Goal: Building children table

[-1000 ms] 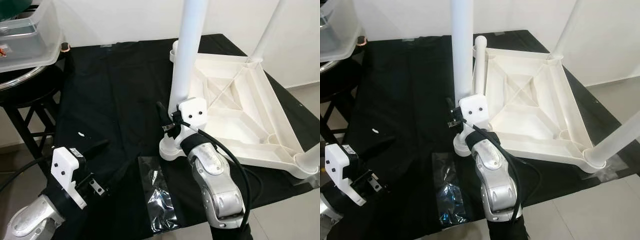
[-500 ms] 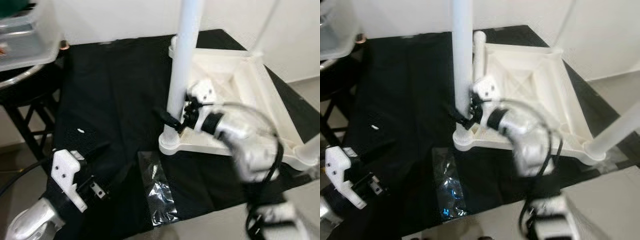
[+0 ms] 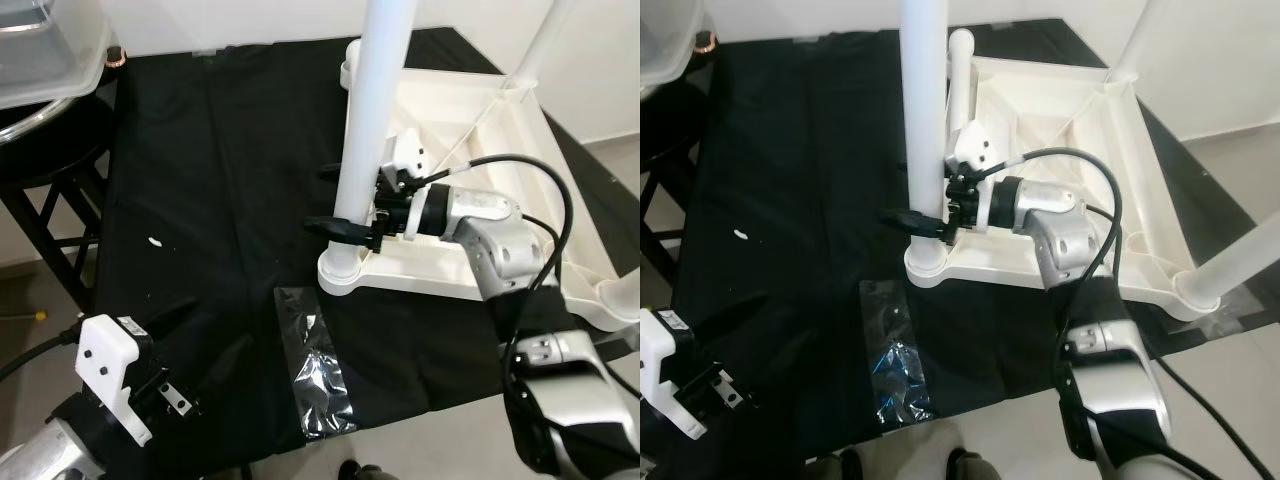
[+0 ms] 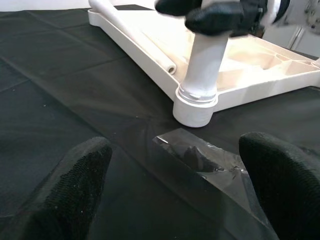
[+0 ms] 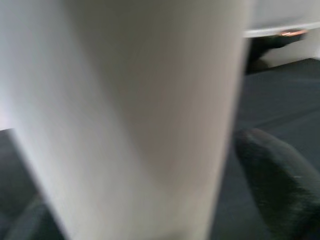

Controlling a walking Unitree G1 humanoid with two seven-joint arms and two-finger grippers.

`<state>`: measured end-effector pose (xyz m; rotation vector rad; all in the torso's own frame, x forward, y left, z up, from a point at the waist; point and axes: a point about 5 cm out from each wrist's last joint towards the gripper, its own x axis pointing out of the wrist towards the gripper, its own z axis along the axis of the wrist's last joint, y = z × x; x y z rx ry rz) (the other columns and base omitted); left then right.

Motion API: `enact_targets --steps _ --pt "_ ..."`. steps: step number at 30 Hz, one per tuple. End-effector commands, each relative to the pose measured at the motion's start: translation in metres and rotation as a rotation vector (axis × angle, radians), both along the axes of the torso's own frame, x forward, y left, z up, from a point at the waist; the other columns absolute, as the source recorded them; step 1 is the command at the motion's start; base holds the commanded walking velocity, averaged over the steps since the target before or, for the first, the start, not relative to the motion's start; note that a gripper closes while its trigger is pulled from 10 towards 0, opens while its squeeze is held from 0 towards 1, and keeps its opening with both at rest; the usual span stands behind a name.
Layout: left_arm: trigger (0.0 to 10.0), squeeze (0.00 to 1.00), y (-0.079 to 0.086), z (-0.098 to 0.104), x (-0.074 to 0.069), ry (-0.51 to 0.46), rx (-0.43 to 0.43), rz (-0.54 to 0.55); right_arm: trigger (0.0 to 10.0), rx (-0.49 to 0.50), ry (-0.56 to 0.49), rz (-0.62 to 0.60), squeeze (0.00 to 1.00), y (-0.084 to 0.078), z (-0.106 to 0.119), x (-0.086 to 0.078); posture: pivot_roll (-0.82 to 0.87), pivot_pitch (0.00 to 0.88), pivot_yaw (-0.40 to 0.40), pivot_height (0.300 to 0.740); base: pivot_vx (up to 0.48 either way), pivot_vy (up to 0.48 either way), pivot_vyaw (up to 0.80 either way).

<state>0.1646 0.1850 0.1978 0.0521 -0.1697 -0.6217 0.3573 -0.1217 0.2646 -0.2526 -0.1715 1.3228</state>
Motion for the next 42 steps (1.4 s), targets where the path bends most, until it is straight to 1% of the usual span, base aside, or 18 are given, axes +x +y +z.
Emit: enact_targets --steps 1,14,18,19,20,21,22,23,24,25,26,28,35,36,38,39,40,42 --pt "10.0 0.0 -0.001 0.002 -0.004 0.007 -0.002 -0.018 0.0 -0.01 0.0 0.001 0.0 -0.007 -0.002 0.002 0.21 0.303 -0.054 0.74 0.0 0.0 0.0" --pt "10.0 0.0 -0.004 0.007 -0.001 -0.024 -0.035 -0.031 0.0 0.042 0.056 0.042 0.0 -0.016 -0.015 -0.005 0.18 0.263 -0.063 0.74 0.0 0.0 0.0" --pt "10.0 0.0 -0.004 0.007 0.002 -0.032 -0.044 -0.034 0.0 0.149 0.044 -0.128 0.0 -0.011 -0.03 -0.005 0.15 0.25 -0.061 0.74 0.0 0.0 0.0" --pt "10.0 0.0 -0.004 0.007 0.004 -0.035 -0.048 -0.036 0.0 0.184 0.053 -0.225 0.0 -0.002 -0.046 -0.012 0.15 0.247 -0.061 0.74 0.0 0.0 0.0" --pt "10.0 0.0 -0.004 0.007 0.004 -0.035 -0.048 -0.036 0.0 0.184 0.053 -0.225 0.0 -0.002 -0.046 -0.012 0.15 0.247 -0.061 0.74 0.0 0.0 0.0" --pt "10.0 0.0 -0.005 0.007 0.005 -0.037 -0.053 -0.039 0.0 0.192 0.06 -0.34 0.0 0.01 -0.063 -0.024 0.14 0.241 -0.063 0.74 0.0 0.0 0.0" --pt "10.0 0.0 -0.005 0.006 0.007 -0.039 -0.055 -0.042 0.0 0.186 0.071 -0.6 0.0 0.019 -0.082 -0.034 0.13 0.234 -0.062 0.74 0.0 0.0 0.0" --pt "10.0 0.0 -0.005 0.006 0.007 -0.039 -0.055 -0.042 0.0 0.186 0.071 -0.6 0.0 0.019 -0.082 -0.034 0.13 0.234 -0.062 0.74 0.0 0.0 0.0" --pt "10.0 0.0 -0.005 0.006 0.008 -0.042 -0.057 -0.045 0.0 0.134 0.073 -0.807 0.0 0.024 -0.099 -0.052 0.13 0.229 -0.064 0.74 0.0 0.0 0.0" --pt "10.0 0.0 -0.005 0.006 0.008 -0.042 -0.057 -0.045 0.0 0.134 0.073 -0.807 0.0 0.024 -0.099 -0.052 0.13 0.229 -0.064 0.74 0.0 0.0 0.0" --pt "10.0 0.0 -0.005 0.006 0.01 -0.045 -0.059 -0.047 0.0 0.102 0.075 -0.923 0.0 0.029 -0.108 -0.068 0.14 0.227 -0.062 0.74 0.0 0.0 0.0" --pt "10.0 0.0 -0.005 0.005 0.012 -0.047 -0.06 -0.05 0.0 0.086 0.092 -0.962 0.0 0.039 -0.113 -0.082 0.12 0.214 -0.051 0.74 0.0 0.0 0.0" --pt "10.0 0.0 -0.005 0.005 0.013 -0.049 -0.059 -0.066 0.0 0.115 0.076 -0.951 0.0 0.045 -0.104 -0.072 0.12 0.204 -0.057 0.74 0.0 0.0 0.0" --pt "10.0 0.0 -0.004 0.006 0.011 -0.048 -0.059 -0.076 10.0 0.154 0.074 -0.94 0.0 0.046 -0.096 -0.067 0.13 0.201 -0.06 0.74 0.0 0.0 0.0" --pt "10.0 0.0 -0.003 0.006 0.011 -0.048 -0.059 -0.077 10.0 0.178 0.079 -0.928 0.0 0.045 -0.093 -0.065 0.13 0.201 -0.06 0.74 0.0 0.0 0.0" --pt "10.0 0.0 -0.002 0.006 0.01 -0.045 -0.058 -0.082 10.0 0.208 0.091 -0.897 1.0 0.044 -0.087 -0.062 0.13 0.201 -0.061 0.74 0.0 0.0 0.0" --pt "10.0 0.0 -0.002 0.006 0.01 -0.045 -0.058 -0.082 10.0 0.208 0.091 -0.897 1.0 0.044 -0.087 -0.062 0.13 0.201 -0.061 0.74 0.0 0.0 0.0" --pt "10.0 0.0 -0.001 0.006 0.007 -0.032 -0.052 -0.11 10.0 0.296 0.109 -0.663 1.0 0.04 -0.06 -0.052 0.13 0.202 -0.063 0.74 0.0 0.0 0.0"
